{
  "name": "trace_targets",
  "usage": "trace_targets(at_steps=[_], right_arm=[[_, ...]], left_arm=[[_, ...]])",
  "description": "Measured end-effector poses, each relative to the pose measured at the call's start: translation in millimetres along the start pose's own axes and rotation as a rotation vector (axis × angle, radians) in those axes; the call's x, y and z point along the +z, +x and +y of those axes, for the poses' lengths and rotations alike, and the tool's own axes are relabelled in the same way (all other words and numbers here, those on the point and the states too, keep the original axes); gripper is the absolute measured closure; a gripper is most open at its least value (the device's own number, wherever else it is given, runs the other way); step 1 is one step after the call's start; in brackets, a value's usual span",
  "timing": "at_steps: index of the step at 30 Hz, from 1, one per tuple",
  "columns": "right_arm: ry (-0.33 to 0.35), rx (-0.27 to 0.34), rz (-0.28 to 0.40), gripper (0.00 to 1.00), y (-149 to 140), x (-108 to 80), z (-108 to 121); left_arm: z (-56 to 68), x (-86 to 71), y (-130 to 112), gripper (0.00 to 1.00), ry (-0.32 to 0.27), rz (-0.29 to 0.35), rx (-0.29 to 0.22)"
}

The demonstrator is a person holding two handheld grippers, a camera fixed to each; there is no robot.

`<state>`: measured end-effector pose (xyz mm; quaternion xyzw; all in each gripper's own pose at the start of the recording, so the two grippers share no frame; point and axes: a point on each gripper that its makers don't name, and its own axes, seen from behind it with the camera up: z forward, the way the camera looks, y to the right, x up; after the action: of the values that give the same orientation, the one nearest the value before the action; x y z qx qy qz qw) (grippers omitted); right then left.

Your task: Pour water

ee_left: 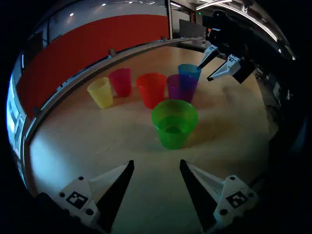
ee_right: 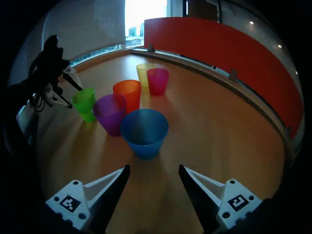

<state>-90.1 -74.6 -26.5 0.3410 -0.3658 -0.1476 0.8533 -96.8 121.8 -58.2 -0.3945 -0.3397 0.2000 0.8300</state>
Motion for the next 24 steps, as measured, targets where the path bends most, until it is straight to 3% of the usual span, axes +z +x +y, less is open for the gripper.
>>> trace_targets(at_steps=[5,11,24], right_arm=[[-0.056,0.046,0.001,0.03,-4,-6.1,6],[-0.122,0.101,-0.004,0.03,-7,-12.5,12],[-0.296,0.224,0.030,0.03,-6,-34.8,45]], left_arm=[[-18.5,-7.1,-1,0.13,0.055,0.032,-0.082],[-38.7,-18.4,1,0.13,0.142,0.078,-0.119],[-67.3,-43.1,-1,0.13,0.290,0.156,-0.251]])
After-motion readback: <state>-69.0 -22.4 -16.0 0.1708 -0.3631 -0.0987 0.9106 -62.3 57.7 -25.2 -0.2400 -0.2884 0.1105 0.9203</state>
